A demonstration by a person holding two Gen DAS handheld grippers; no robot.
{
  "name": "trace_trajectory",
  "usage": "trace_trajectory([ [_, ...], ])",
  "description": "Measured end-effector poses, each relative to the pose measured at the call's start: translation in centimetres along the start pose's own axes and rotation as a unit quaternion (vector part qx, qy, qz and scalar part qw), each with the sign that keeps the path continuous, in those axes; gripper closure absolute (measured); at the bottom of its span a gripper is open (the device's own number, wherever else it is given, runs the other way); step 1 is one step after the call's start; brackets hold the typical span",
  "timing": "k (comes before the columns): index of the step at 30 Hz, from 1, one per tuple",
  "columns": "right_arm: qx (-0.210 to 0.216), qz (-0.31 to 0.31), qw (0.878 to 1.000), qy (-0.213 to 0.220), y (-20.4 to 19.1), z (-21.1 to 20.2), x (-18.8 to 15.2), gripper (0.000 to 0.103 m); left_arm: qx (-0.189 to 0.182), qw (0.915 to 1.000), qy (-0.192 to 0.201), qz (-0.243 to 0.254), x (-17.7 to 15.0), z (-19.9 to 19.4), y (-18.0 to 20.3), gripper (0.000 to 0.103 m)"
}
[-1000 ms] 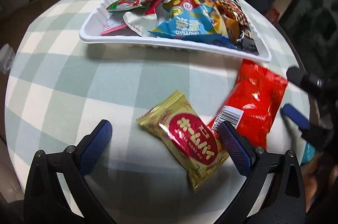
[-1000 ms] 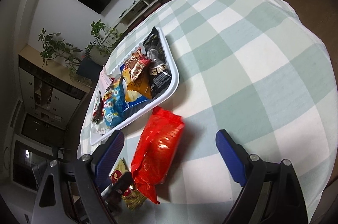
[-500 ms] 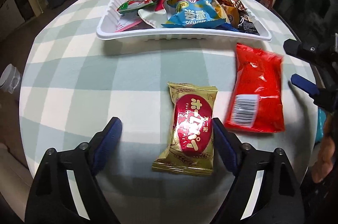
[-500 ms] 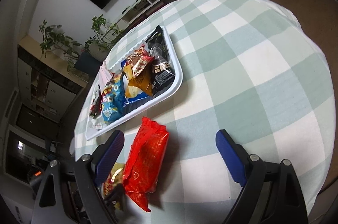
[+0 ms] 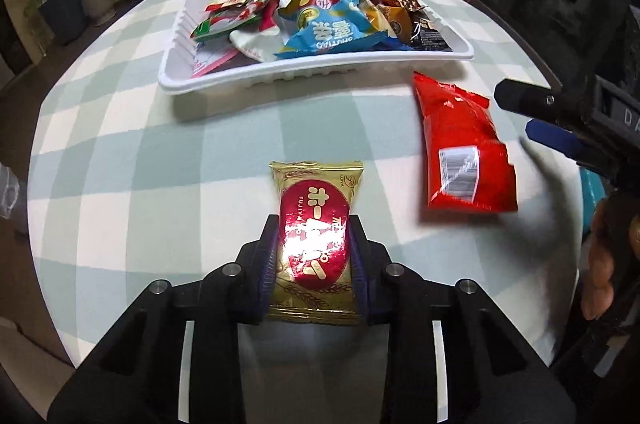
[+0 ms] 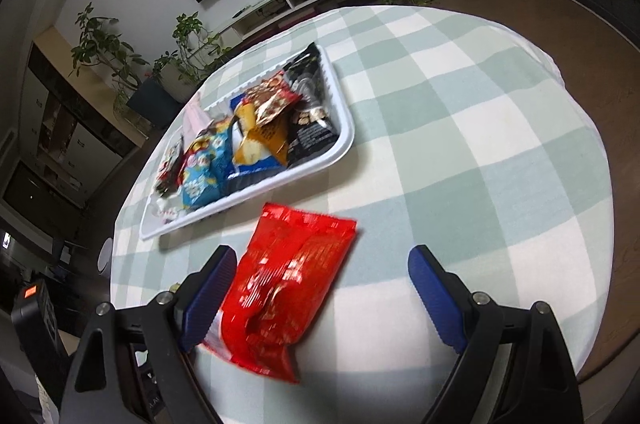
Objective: Organize snacks
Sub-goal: 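Grasp the gold Home Pie pack with the left tool while the right tool grasps the red chip bag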
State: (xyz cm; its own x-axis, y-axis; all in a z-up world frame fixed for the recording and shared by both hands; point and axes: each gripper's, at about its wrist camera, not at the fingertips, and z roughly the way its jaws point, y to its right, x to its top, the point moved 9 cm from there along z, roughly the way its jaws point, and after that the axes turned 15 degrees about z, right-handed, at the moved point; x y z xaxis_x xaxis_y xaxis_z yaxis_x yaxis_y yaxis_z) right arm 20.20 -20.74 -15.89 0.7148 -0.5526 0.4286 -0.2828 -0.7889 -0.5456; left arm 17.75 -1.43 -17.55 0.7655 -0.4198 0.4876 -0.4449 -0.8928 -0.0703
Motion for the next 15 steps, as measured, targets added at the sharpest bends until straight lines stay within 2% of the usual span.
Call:
trace_trajectory([
  [4, 0.002, -0.005, 1.000, -0.015, -0.5, -0.2, -1.9, 0.013, -0.025, 0.9994, 0.017, -0.017, -1.1, -0.8, -0.8, 0.074],
  [8, -0.001, 0.000, 1.000, -0.023, -1.0, -0.3, -2.9, 0.013, -0.060, 0.9957, 0.053, -0.046, -2.2, -1.6, -1.9, 0.074],
  [12, -0.032, -0.013, 0.999, -0.028, -1.9, 0.3, -3.4, 0.013, -0.088, 0.9891, 0.085, -0.081, -3.3, -2.2, -3.1, 0.074],
  [15, -0.058, -0.027, 0.997, -0.040, -2.5, 1.4, -4.2, 0.013, -0.097, 0.9872, 0.092, -0.088, -3.5, -2.5, -3.4, 0.074],
])
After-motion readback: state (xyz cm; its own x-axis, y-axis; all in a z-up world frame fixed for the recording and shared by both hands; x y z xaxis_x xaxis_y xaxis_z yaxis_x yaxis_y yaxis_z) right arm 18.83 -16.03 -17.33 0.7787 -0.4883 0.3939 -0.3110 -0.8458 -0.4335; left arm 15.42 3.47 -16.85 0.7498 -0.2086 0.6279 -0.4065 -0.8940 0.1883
